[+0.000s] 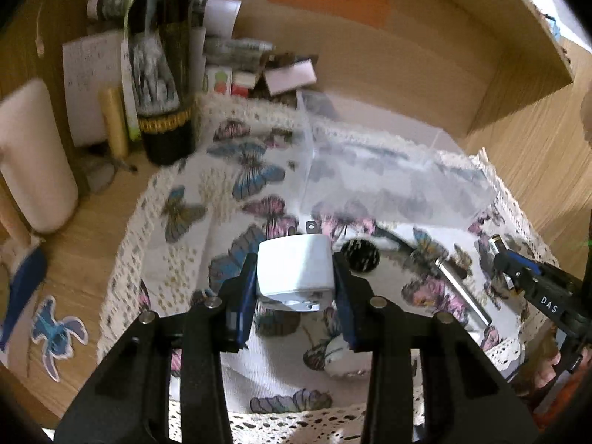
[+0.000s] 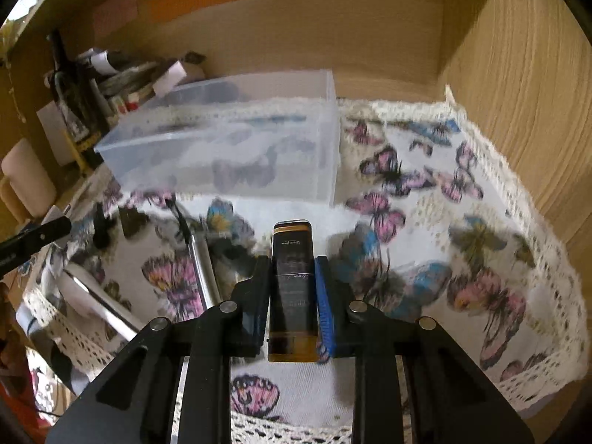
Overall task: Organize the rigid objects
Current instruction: 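Grasp the white plug adapter with the left tool while the right tool grasps the amber-black bottle, then carry both held items into the clear plastic box and open both tools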
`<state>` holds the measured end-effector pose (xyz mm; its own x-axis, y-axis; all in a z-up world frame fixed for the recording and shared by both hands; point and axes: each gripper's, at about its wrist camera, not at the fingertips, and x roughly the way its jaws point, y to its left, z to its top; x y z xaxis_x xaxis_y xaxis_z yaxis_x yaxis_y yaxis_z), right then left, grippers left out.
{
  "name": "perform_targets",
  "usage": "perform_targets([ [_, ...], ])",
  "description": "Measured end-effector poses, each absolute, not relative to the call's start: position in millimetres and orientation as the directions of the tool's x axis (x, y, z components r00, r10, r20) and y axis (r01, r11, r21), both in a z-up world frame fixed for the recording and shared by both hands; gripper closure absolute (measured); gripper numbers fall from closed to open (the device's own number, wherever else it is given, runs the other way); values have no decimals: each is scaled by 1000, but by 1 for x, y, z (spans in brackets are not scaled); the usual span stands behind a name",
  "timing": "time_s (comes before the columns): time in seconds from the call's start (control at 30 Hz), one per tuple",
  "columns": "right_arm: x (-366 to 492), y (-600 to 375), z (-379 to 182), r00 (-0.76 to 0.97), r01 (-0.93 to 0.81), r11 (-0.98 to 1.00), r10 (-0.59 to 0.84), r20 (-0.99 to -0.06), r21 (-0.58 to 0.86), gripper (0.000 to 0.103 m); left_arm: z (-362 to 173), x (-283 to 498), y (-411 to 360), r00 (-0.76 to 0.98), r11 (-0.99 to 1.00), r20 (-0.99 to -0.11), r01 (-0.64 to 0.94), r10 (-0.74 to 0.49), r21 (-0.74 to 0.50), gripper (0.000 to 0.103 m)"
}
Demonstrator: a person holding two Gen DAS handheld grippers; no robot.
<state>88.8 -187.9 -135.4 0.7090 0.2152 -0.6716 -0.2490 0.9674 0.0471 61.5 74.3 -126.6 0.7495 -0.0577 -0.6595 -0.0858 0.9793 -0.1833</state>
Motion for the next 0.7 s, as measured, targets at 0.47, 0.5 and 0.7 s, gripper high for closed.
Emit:
perform_targets([
  [0.47,106,-167,-66,830,-311,950,273,-486,2,82,-65,75,58,853,986,-521,-49,-42,-159,65],
  [0.5,109,-166,-62,835,-313,950,276,-477,2,82,-61,77,57,856,987,-515,-46,-42,-157,65],
  [0.7,126,-161,-46,843,-331,944,299,-447,7,82,-48,98,52,863,988,-503,-33,-49,-152,65],
])
